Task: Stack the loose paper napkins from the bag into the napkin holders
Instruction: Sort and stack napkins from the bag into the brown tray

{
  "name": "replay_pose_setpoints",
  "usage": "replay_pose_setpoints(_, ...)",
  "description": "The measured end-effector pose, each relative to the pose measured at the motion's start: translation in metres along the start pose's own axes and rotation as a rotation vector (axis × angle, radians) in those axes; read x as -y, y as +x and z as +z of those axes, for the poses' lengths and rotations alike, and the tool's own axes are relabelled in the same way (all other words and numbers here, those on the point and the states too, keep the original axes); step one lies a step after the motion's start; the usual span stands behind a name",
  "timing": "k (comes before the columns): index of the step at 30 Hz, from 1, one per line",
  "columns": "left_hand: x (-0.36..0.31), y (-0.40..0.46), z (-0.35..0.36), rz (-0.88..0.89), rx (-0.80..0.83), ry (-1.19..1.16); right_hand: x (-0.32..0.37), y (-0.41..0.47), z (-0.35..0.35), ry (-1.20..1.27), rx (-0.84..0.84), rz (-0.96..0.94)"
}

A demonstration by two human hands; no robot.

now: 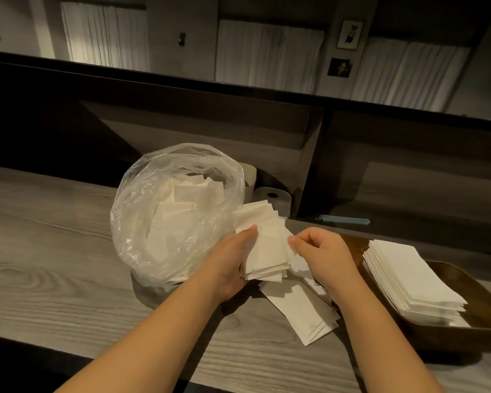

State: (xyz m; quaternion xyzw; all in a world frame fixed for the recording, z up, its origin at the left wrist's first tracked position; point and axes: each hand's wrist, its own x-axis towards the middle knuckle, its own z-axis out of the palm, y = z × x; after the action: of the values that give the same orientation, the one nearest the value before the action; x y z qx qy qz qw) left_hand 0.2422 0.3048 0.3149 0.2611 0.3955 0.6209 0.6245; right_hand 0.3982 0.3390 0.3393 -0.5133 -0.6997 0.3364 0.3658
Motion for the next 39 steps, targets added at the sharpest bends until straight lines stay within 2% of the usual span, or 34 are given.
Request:
replay_pose_setpoints(3, 0.002, -0.001, 0.004, -0.078, 0.01, -0.151, 0.0, 0.001, 0.001, 0.059, -0.088, -0.003)
replay_pose_setpoints(8, 0.001, 0.001, 0.002, -0.178, 0.086, -0.366, 0.004, 0.001, 0.004, 0.095, -0.107, -0.028)
replay_pose_setpoints(14, 0.006, 0.017, -0.004, -0.227, 0.122, -0.429, 0.008, 0.008, 0.005, 0.12, -0.106, -0.082)
replay_pose_setpoints(18, 0.01, 0.019, -0.004, -0.26, 0.125, -0.447, 0.011, 0.011, 0.003, 0.224, -0.147, -0.093)
replay_pose_setpoints(20, 0.01, 0.019, -0.006, -0.251, 0.121, -0.437, 0.012, 0.01, 0.002, 0.178, -0.2, -0.118)
replay_pose_setpoints(24, 0.009, 0.016, -0.003, -0.231, 0.089, -0.438, 0.013, 0.009, -0.003, 0.135, -0.41, -0.134)
replay_pose_setpoints(26, 0.011, 0.018, -0.003, -0.211, 0.063, -0.406, 0.017, 0.01, -0.006, 0.258, -0.452, -0.061)
replay_pose_setpoints(29, 0.017, 0.025, -0.005, -0.187, 0.035, -0.355, 0.029, 0.005, -0.002, 0.758, -0.285, 0.074)
replay_pose_setpoints(30, 0.018, 0.026, -0.004, -0.174, 0.023, -0.353, 0.031, 0.003, 0.003, 0.812, -0.236, 0.097)
replay_pose_setpoints(35, 0.019, 0.027, 0.0, -0.116, 0.057, -0.352, 0.013, -0.001, 0.037, 0.33, -0.181, 0.082)
replay_pose_setpoints(39, 0.016, 0.026, 0.001, -0.104, 0.013, -0.419, 0.0, 0.002, 0.042, 0.257, -0.212, 0.145)
